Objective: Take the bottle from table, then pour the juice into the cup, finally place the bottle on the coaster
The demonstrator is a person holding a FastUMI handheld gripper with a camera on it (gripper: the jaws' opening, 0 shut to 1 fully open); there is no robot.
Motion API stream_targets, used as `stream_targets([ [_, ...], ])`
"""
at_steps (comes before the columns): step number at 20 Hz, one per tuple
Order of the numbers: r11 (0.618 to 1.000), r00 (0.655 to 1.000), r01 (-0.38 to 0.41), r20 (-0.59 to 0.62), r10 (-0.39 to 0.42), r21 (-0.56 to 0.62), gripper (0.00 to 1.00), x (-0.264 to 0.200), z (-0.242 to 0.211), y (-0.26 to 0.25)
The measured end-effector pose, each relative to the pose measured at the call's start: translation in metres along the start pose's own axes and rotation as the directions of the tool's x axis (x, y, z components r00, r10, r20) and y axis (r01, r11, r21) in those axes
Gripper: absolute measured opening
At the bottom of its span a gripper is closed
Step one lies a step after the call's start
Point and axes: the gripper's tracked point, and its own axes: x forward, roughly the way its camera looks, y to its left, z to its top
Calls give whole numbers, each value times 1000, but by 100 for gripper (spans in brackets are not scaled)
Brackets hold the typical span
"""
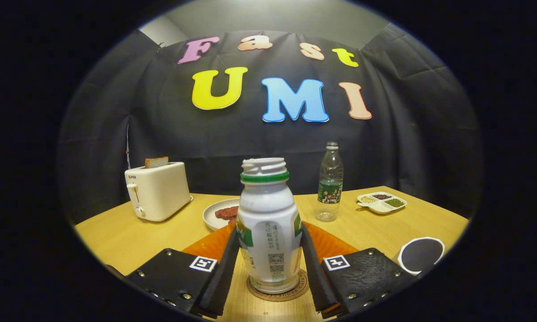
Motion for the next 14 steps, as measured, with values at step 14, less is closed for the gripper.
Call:
stream_targets([
  [14, 998, 994, -10, -106, 16, 64, 99, 0, -38, -9],
])
